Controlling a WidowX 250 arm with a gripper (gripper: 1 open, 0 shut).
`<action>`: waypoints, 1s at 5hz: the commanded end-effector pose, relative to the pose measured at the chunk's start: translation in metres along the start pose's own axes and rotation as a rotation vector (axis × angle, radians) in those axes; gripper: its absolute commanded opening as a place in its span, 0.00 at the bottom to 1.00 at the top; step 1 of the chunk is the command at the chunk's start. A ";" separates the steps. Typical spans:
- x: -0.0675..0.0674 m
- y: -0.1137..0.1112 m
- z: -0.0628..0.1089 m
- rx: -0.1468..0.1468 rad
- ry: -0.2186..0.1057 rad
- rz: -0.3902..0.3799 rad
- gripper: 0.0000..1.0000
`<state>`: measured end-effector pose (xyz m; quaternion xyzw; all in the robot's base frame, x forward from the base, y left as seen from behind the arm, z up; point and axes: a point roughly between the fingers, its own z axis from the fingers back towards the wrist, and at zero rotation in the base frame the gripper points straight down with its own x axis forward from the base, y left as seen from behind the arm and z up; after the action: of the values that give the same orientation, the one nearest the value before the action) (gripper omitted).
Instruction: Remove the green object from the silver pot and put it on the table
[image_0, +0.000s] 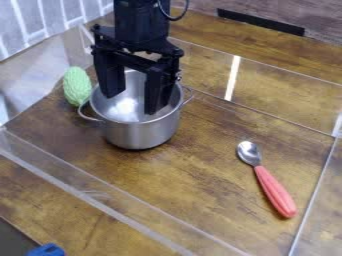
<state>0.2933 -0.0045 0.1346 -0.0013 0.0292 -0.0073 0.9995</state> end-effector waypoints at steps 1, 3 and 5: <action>0.004 0.001 -0.010 0.005 0.018 -0.041 1.00; 0.017 0.070 -0.004 0.030 -0.104 0.074 1.00; 0.029 0.146 0.001 0.010 -0.215 0.252 1.00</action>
<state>0.3192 0.1364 0.1147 -0.0026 -0.0467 0.1168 0.9921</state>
